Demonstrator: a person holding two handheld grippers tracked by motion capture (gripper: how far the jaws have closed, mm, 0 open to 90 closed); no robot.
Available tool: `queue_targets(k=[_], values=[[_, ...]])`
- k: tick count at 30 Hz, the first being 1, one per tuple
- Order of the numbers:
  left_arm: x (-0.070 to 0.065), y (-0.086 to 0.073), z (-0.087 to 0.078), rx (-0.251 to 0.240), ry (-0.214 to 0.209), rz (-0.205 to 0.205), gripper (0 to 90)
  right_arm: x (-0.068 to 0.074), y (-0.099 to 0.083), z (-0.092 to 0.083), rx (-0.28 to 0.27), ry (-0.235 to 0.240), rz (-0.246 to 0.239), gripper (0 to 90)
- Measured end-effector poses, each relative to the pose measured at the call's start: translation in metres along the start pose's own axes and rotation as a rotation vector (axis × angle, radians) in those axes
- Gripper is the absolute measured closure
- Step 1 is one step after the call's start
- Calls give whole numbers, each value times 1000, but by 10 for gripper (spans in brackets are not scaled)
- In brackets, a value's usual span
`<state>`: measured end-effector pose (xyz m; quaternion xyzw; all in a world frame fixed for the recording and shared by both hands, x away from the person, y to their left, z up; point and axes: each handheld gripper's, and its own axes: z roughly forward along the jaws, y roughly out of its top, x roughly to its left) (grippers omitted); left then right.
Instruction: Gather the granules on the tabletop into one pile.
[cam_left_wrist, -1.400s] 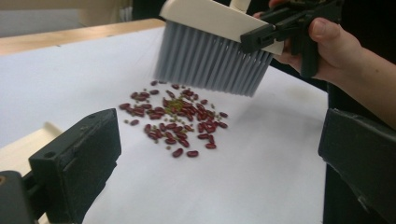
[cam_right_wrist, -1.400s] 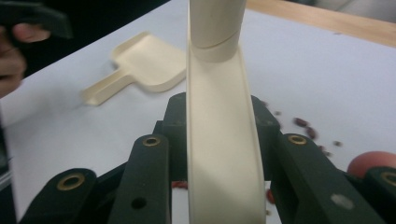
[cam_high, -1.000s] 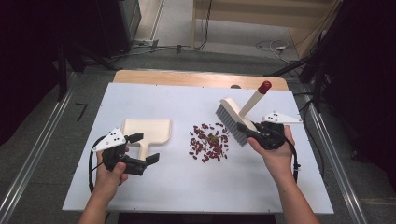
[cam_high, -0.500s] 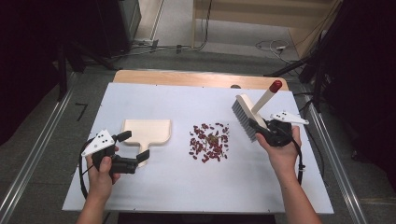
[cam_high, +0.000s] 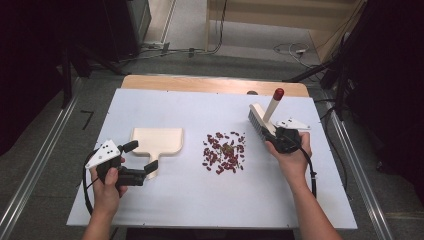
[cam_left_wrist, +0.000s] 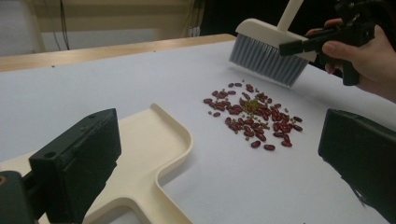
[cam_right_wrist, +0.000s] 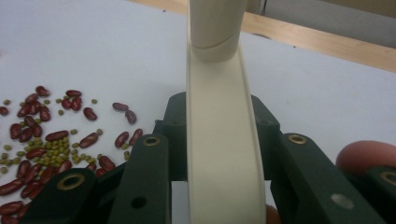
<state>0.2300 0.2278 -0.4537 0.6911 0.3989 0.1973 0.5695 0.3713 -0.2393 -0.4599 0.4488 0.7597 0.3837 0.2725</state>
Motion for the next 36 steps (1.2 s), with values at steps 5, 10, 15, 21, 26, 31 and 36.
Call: queue_targets(k=[5, 10, 15, 21, 26, 31, 36], values=[[2, -1, -2, 0, 12, -3, 0, 11, 4, 12, 28, 14, -43, 659], [2, -1, -1, 6, 14, -1, 0, 28, 4, 15, 49, 47, -109, 658], [2, 0, 0, 2, 7, -1, 0, 36, 2, 13, 49, 85, -110, 658], [0, 2, 6, 9, -4, 12, 0, 45, -2, 6, 36, 122, -129, 658], [-1, 3, 8, 10, -8, 14, 0, 50, -2, 2, 37, 142, -133, 658], [-1, 3, 8, 14, -8, 18, 0, 47, 0, -3, 8, 132, -116, 658], [0, 3, 7, 13, -5, 15, 0, 47, 8, -19, -52, 135, -89, 658]])
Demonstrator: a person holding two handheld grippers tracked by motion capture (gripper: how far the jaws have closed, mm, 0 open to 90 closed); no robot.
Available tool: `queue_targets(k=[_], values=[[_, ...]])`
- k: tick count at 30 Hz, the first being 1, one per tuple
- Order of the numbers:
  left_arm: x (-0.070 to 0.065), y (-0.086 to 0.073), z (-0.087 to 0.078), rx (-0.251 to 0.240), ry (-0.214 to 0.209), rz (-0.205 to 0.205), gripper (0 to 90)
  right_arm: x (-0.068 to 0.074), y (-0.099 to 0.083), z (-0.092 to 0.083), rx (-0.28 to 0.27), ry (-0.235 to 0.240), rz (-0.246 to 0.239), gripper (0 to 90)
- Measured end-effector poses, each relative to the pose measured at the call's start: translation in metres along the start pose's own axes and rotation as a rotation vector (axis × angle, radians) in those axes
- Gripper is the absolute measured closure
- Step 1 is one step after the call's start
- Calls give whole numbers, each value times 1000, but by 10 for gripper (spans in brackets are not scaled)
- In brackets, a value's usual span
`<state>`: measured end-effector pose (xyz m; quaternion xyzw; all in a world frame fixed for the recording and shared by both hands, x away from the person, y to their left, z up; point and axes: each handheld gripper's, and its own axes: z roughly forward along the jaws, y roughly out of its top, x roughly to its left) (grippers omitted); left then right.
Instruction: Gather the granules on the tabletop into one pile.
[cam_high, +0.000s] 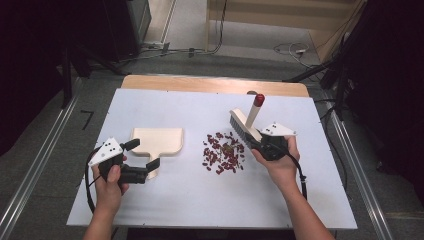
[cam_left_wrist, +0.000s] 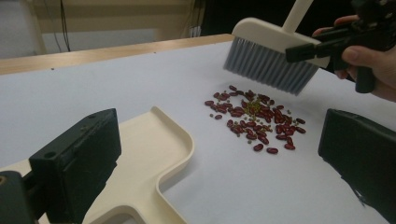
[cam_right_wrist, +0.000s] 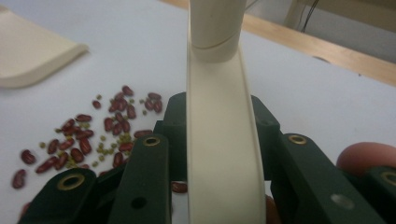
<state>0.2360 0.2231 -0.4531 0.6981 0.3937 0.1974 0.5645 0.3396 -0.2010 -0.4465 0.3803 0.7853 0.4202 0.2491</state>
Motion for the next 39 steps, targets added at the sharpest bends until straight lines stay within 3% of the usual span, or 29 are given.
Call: queue_targets(k=[4, 7, 13, 19, 25, 30, 34, 39], values=[[1, 0, 0, -1, 1, 1, 0, 15, 10, -14, -37, 58, 1, 658], [0, 0, 0, -3, 2, 0, 0, 35, 15, -19, -47, 134, 8, 658], [0, 1, -1, -3, 3, 2, 0, 76, 15, -13, -6, 279, 22, 658], [2, 0, -2, -5, 6, -1, 0, 93, 4, 2, 59, 372, 79, 658], [1, 1, -2, -4, 4, -1, 0, 96, -10, 17, 103, 353, 91, 658], [1, 1, -1, -4, 0, -5, 0, 81, -13, 19, 101, 284, 126, 658], [1, 0, -1, -4, -1, -6, 0, 68, -16, 21, 98, 254, 162, 658], [1, 0, -1, -4, -2, -5, 0, 57, -16, 20, 87, 214, 173, 658]])
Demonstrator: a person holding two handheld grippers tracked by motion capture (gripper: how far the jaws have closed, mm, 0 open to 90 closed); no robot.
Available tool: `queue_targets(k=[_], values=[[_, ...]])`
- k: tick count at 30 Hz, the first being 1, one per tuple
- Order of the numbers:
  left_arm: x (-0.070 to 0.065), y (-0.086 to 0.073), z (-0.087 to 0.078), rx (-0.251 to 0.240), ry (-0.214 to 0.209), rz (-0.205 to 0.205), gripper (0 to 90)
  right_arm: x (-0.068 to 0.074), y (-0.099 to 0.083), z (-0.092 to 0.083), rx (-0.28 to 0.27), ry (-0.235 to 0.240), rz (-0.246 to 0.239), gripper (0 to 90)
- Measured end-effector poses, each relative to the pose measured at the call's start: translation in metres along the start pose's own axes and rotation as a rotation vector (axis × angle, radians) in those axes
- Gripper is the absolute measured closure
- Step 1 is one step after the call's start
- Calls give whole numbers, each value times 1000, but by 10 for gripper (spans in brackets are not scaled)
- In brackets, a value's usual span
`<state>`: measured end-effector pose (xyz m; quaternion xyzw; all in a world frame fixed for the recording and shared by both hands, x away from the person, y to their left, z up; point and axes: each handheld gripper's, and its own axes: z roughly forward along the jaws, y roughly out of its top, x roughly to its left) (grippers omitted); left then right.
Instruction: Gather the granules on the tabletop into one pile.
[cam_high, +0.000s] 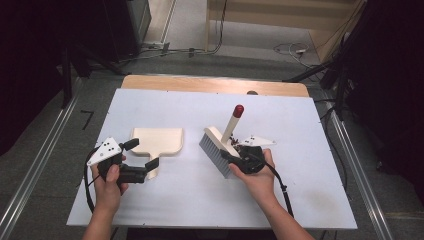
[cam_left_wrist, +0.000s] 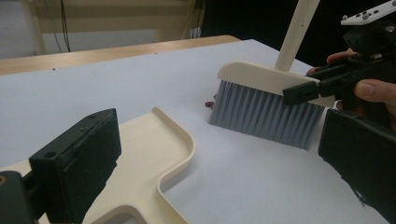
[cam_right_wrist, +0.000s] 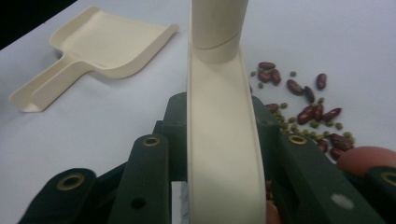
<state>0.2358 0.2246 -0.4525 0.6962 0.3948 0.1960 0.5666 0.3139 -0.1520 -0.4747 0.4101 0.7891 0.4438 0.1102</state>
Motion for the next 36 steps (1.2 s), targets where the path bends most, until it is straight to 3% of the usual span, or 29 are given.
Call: queue_targets(k=[8, 14, 17, 27, 32, 36], values=[[0, 0, 0, 1, -2, 0, 0, -19, 0, -5, -13, -34, 34, 657], [0, 0, 0, -2, -2, -2, 0, -25, 0, -8, -18, -49, 40, 657], [0, 0, 0, 0, -1, 0, 0, -26, 1, -9, -20, -32, 55, 658], [0, 2, -3, -19, -7, -15, 0, -1, 16, -13, -68, 7, 38, 657], [2, 2, -4, -24, -3, -22, 0, 17, 22, 7, -68, 6, 64, 658], [5, 1, -7, -33, 2, -29, 0, 24, 20, 28, -38, -20, 61, 658]])
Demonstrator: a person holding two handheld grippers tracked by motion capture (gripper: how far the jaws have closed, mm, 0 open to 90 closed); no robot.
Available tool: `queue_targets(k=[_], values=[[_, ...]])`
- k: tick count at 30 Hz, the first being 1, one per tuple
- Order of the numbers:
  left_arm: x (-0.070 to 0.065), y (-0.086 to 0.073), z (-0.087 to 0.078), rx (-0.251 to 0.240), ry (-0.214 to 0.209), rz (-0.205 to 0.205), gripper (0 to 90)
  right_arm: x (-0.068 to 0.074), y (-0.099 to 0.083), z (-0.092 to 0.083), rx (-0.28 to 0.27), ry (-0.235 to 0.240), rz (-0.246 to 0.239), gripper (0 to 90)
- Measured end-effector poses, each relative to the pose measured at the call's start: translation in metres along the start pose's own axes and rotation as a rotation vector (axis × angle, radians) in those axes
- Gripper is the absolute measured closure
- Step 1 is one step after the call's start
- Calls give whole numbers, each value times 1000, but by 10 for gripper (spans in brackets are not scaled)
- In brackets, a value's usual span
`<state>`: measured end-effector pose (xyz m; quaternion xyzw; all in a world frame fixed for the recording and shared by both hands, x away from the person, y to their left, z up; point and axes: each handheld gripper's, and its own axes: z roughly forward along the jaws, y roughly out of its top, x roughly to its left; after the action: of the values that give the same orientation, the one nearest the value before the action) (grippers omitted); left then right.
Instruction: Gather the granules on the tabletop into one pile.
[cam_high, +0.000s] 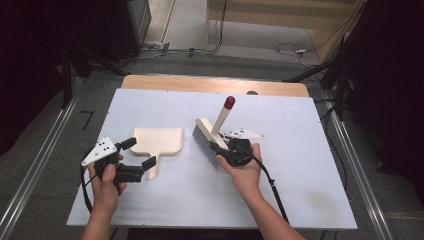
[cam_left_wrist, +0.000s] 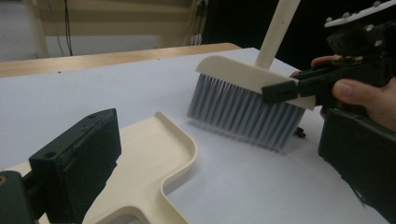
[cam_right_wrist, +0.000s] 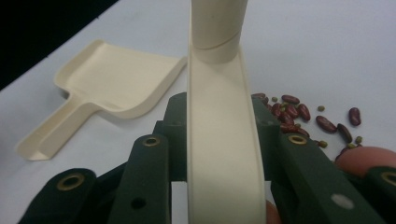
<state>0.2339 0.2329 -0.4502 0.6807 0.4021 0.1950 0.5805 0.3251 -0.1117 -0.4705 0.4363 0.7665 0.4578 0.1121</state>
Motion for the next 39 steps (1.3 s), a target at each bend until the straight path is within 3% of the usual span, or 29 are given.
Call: queue_targets(k=[9, 23, 30, 35, 37, 39], values=[[4, -1, -4, -2, 4, -12, 0, -19, -1, -3, 3, -97, 33, 657], [4, 1, -5, -5, 3, -13, 0, -44, -12, -21, -21, -145, 113, 656], [8, 1, -8, -20, -4, -32, 0, -47, -14, -28, -41, -192, 100, 656], [9, 0, -6, -15, -7, -35, 0, -54, -16, -32, -49, -180, 132, 656], [9, 0, -6, -16, -9, -34, 0, -56, -15, -33, -57, -125, 142, 657], [8, 0, -5, -13, -9, -35, 0, -57, -13, -35, -66, -69, 123, 656]])
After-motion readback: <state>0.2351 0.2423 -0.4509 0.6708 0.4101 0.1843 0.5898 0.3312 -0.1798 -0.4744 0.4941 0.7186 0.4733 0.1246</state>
